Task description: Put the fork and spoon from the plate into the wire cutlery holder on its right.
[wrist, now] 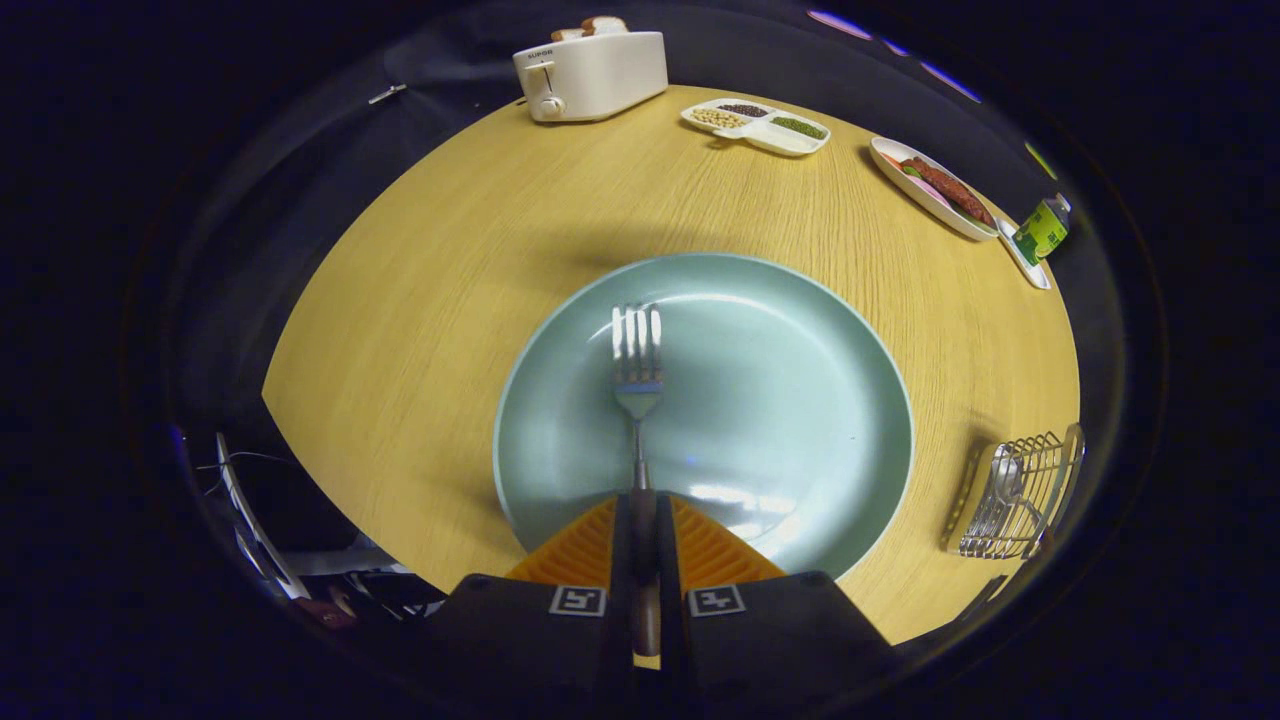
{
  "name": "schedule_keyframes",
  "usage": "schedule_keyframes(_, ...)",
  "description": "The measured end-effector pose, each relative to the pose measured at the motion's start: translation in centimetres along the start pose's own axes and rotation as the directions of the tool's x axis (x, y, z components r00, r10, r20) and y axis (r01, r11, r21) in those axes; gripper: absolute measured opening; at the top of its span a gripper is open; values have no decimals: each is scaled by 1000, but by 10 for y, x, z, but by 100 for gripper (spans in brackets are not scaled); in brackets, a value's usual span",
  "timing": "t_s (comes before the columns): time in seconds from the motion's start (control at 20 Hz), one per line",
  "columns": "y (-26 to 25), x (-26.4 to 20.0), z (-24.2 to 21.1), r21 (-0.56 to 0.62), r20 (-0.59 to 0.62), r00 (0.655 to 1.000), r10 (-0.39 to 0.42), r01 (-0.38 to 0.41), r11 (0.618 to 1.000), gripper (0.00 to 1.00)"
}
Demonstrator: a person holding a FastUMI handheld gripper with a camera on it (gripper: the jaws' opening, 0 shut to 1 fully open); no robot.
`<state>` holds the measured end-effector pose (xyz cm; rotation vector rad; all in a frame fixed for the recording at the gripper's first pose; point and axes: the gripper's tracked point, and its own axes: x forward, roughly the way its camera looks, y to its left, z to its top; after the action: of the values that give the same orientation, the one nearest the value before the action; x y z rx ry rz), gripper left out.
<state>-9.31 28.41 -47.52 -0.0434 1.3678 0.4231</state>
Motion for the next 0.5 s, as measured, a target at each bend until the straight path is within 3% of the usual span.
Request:
schedule_keyframes(0.1, -2, 0, -1, -7, 2, 1000, 12, -12, 1000, 10)
schedule_keyframes(0.25, -2, -11, 4, 6, 26, 999, 46, -46, 999, 10)
schedule_keyframes(0.5, -26, -64, 7, -2, 57, 994, 92, -92, 996, 10)
